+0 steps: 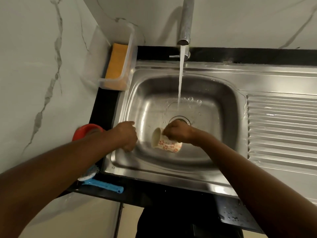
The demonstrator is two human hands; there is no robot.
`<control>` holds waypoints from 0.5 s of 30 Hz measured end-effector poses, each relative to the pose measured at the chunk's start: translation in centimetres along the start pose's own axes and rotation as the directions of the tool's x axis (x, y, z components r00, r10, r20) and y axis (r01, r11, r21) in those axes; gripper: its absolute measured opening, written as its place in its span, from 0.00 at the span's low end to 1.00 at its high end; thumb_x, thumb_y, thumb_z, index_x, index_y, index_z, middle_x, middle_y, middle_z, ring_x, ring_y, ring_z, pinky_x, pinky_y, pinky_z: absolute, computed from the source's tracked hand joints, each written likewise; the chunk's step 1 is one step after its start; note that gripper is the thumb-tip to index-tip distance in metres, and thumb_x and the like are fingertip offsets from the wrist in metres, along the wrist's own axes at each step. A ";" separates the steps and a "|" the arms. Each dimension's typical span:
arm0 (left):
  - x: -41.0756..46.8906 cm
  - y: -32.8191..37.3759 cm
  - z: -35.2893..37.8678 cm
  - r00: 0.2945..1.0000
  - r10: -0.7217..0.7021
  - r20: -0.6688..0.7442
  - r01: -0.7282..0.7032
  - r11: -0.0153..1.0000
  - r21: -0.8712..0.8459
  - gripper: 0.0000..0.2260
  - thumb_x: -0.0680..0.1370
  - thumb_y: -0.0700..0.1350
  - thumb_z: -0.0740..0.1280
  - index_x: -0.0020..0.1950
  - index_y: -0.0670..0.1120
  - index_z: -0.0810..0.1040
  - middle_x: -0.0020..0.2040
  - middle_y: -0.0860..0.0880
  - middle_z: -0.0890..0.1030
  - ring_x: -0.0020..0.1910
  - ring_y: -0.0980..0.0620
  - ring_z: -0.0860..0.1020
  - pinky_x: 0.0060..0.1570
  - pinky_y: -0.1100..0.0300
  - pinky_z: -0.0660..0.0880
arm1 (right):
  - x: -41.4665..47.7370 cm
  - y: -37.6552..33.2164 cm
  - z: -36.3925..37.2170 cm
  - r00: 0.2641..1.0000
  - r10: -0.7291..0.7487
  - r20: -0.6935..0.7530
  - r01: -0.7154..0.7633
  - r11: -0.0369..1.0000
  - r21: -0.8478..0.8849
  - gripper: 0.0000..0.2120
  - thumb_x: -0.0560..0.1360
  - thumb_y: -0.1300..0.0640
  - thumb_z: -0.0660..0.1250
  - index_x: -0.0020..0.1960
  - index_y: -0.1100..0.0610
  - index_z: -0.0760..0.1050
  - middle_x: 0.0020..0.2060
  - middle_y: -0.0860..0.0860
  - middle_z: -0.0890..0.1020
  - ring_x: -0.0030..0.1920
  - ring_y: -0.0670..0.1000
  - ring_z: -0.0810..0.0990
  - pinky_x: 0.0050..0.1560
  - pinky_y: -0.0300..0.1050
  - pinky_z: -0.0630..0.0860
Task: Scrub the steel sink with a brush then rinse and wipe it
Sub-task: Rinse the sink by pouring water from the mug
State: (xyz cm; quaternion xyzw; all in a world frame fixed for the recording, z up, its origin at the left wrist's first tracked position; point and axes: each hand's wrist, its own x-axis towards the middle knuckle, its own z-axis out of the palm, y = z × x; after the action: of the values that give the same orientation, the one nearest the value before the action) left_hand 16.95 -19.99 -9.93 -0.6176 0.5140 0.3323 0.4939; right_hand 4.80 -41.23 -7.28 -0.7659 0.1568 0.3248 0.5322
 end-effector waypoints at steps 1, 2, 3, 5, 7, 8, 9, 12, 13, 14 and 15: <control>0.1 0.1 -0.2 1.000 0.017 0.021 -0.016 1.000 -0.012 0.21 0.81 0.57 0.62 0.71 0.52 0.79 0.75 0.51 0.75 0.78 0.52 0.67 0.82 0.48 0.47 | -0.3 0.9 -0.4 0.999 0.043 0.006 -0.043 0.999 0.020 0.14 0.82 0.56 0.64 0.43 0.61 0.81 0.38 0.54 0.82 0.36 0.53 0.80 0.34 0.43 0.73; 0.3 -0.2 -0.4 1.000 0.003 0.018 -0.003 1.000 -0.003 0.21 0.80 0.57 0.64 0.71 0.52 0.79 0.75 0.51 0.75 0.77 0.52 0.68 0.82 0.49 0.48 | -0.6 1.6 -0.9 0.997 0.083 0.002 -0.083 0.996 0.041 0.13 0.82 0.56 0.63 0.41 0.59 0.79 0.37 0.54 0.81 0.35 0.52 0.79 0.32 0.43 0.72; 0.7 -0.6 -0.6 1.000 -0.028 -0.006 0.028 0.999 0.018 0.22 0.79 0.57 0.65 0.71 0.52 0.79 0.75 0.50 0.75 0.77 0.51 0.67 0.82 0.48 0.49 | -0.8 2.0 -1.3 0.992 0.126 -0.007 -0.126 0.990 0.062 0.13 0.82 0.56 0.63 0.42 0.59 0.78 0.36 0.54 0.80 0.34 0.52 0.79 0.31 0.42 0.72; 1.5 -2.1 -1.1 0.987 -0.125 -0.105 0.136 0.985 0.104 0.28 0.79 0.58 0.63 0.77 0.48 0.74 0.78 0.46 0.71 0.79 0.46 0.64 0.82 0.45 0.48 | -0.8 2.0 -1.9 0.981 0.188 -0.044 -0.184 0.979 0.084 0.13 0.83 0.55 0.62 0.45 0.60 0.79 0.36 0.53 0.80 0.33 0.51 0.79 0.30 0.41 0.73; 1.8 -4.0 -2.2 0.947 -0.256 -0.194 0.290 0.941 0.173 0.32 0.83 0.57 0.56 0.84 0.42 0.61 0.84 0.40 0.59 0.83 0.40 0.55 0.82 0.42 0.45 | 0.0 1.3 -1.9 0.972 0.194 -0.132 -0.179 0.977 0.116 0.15 0.84 0.52 0.61 0.50 0.62 0.81 0.40 0.54 0.83 0.38 0.52 0.83 0.36 0.43 0.78; 1.8 -4.8 -2.9 0.921 -0.320 -0.224 0.362 0.915 0.180 0.32 0.85 0.55 0.53 0.85 0.39 0.54 0.85 0.38 0.53 0.84 0.38 0.50 0.83 0.41 0.45 | 0.6 0.6 -1.7 0.958 0.191 -0.211 -0.154 0.971 0.181 0.16 0.84 0.51 0.61 0.51 0.61 0.81 0.41 0.55 0.83 0.40 0.53 0.83 0.40 0.46 0.79; 1.6 -5.4 -3.9 0.893 -0.372 -0.254 0.421 0.889 0.178 0.32 0.85 0.54 0.51 0.85 0.38 0.50 0.85 0.37 0.50 0.85 0.38 0.47 0.83 0.40 0.43 | 1.2 -0.2 -1.4 0.935 0.197 -0.296 -0.105 0.949 0.298 0.16 0.84 0.50 0.61 0.51 0.61 0.81 0.41 0.54 0.83 0.40 0.53 0.83 0.42 0.48 0.79; 1.8 -6.3 -5.5 0.858 -0.434 -0.275 0.493 0.846 0.203 0.34 0.85 0.55 0.49 0.84 0.35 0.45 0.85 0.37 0.45 0.85 0.39 0.44 0.81 0.41 0.38 | 2.3 -2.8 -0.4 0.850 0.286 -0.442 0.064 0.777 0.626 0.15 0.86 0.50 0.59 0.51 0.58 0.79 0.43 0.53 0.83 0.42 0.52 0.82 0.42 0.46 0.79; 2.2 -6.2 -5.5 0.863 -0.430 -0.267 0.486 0.851 0.200 0.34 0.85 0.55 0.50 0.84 0.36 0.46 0.85 0.37 0.46 0.85 0.39 0.45 0.82 0.42 0.40 | 2.3 -3.3 -0.2 0.831 0.304 -0.465 0.083 0.760 0.645 0.14 0.86 0.51 0.59 0.50 0.57 0.79 0.44 0.52 0.83 0.43 0.51 0.83 0.41 0.45 0.79; 2.6 -6.0 -5.3 0.876 -0.412 -0.252 0.463 0.863 0.200 0.34 0.85 0.55 0.51 0.84 0.37 0.48 0.85 0.37 0.49 0.85 0.38 0.47 0.83 0.42 0.42 | 2.1 -3.3 0.1 0.816 0.313 -0.486 0.086 0.765 0.638 0.13 0.86 0.51 0.59 0.49 0.55 0.78 0.44 0.52 0.83 0.43 0.51 0.83 0.40 0.44 0.78; 3.1 -5.6 -5.0 0.900 -0.370 -0.231 0.418 0.885 0.207 0.32 0.85 0.55 0.52 0.84 0.39 0.53 0.85 0.37 0.53 0.84 0.37 0.51 0.82 0.41 0.45 | 1.6 -3.0 0.3 0.809 0.315 -0.496 0.079 0.778 0.623 0.13 0.86 0.51 0.59 0.48 0.54 0.78 0.44 0.52 0.83 0.43 0.50 0.83 0.40 0.44 0.78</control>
State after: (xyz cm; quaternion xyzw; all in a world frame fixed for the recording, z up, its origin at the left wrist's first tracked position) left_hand 22.61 -25.78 -9.80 -0.6698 0.4588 0.0978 0.5755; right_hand 7.65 -39.67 -6.28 -0.5981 0.4576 0.0426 0.6566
